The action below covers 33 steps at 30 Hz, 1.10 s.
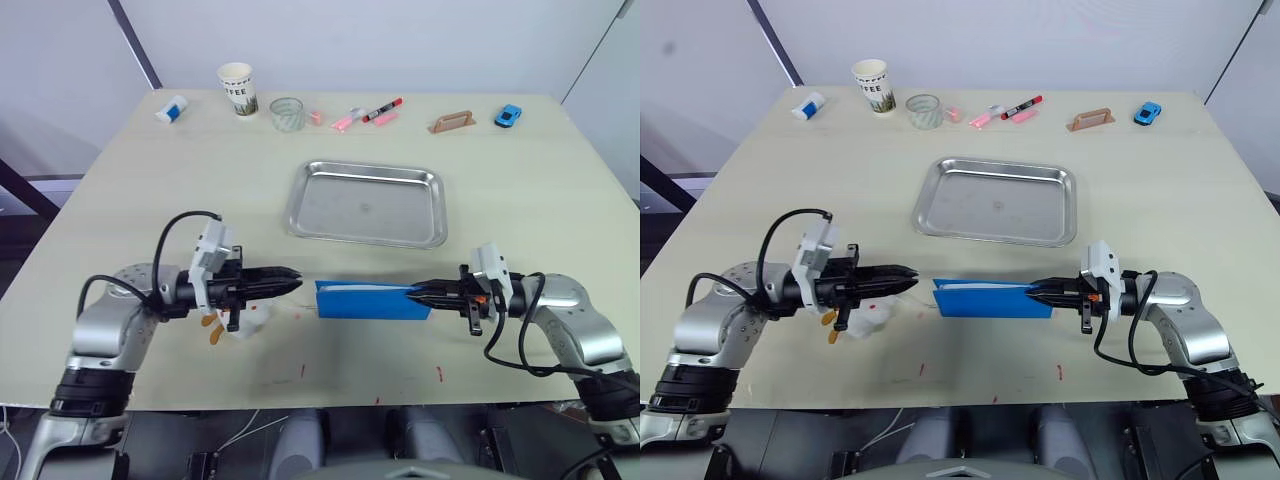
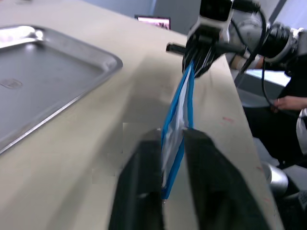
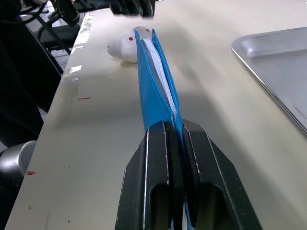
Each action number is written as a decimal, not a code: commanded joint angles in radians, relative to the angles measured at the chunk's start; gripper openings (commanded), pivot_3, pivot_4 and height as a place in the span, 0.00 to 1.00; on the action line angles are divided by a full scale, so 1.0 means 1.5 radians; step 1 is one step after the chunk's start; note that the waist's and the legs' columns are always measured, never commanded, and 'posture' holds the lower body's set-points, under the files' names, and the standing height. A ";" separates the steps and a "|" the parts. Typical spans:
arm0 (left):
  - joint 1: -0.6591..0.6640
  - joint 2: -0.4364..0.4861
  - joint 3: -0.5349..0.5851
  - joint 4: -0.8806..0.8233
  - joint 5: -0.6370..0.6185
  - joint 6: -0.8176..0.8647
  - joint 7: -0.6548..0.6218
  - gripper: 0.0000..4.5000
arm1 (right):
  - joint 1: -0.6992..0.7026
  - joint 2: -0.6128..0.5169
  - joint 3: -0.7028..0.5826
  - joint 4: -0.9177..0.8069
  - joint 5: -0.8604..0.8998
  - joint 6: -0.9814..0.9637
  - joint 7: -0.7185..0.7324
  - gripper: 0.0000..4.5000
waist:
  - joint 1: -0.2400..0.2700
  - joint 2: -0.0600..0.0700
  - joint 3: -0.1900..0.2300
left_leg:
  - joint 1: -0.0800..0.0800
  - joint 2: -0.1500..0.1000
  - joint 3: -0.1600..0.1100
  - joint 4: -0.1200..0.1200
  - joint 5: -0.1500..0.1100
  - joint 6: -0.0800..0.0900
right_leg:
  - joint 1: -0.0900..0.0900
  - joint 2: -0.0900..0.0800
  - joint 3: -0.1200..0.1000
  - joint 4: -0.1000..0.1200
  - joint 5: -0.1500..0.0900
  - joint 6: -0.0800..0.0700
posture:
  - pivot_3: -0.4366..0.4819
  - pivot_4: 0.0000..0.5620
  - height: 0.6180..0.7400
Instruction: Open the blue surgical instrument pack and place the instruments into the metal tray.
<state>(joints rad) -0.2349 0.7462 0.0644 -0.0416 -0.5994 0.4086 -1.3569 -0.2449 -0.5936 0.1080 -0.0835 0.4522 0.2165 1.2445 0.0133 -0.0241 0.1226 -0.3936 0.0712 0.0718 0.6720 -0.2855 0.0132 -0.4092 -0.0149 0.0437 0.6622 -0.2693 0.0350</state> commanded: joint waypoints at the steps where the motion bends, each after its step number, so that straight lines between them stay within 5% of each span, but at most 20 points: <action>1: -0.016 -0.012 -0.007 0.010 0.018 -0.036 -0.004 0.22 | 0.005 -0.007 0.002 -0.020 -0.004 0.003 -0.002 0.00 | 0.000 0.000 0.000 | 0.000 0.000 0.000 0.000 0.000 0.000 | 0.000 0.000 0.000 0.000 0.000 0.000 | 0.48 0.27 1.00; 28: -0.056 -0.091 -0.060 0.109 0.066 -0.126 -0.056 0.22 | 0.000 -0.009 0.003 -0.028 -0.003 0.011 -0.005 0.00 | 0.000 0.000 0.000 | 0.000 0.000 0.000 0.000 0.000 0.000 | 0.000 0.000 0.000 0.000 0.000 0.000 | 0.48 0.27 1.00; 29: -0.057 -0.093 -0.062 0.114 0.068 -0.129 -0.058 0.10 | -0.001 -0.008 0.003 -0.028 -0.003 0.012 -0.005 0.00 | 0.000 0.000 0.000 | 0.000 0.000 0.000 0.000 0.000 0.000 | 0.000 0.000 0.000 0.000 0.000 0.000 | 0.48 0.27 1.00; 33: -0.059 -0.102 -0.070 0.136 0.079 -0.148 -0.069 0.04 | -0.003 -0.007 0.004 -0.027 -0.003 0.012 -0.005 0.00 | 0.000 0.000 0.000 | 0.000 0.000 0.000 0.000 0.000 0.000 | 0.000 0.000 0.000 0.000 0.000 0.000 | 0.48 0.27 1.00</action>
<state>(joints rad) -0.3123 0.5992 -0.0235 0.1522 -0.4924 0.2068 -1.4423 -0.2447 -0.5975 0.1092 -0.0999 0.4503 0.2321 1.2359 0.0130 -0.0244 0.1224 -0.3936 0.0712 0.0715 0.6721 -0.2855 0.0133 -0.4090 -0.0148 0.0436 0.6624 -0.2692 0.0351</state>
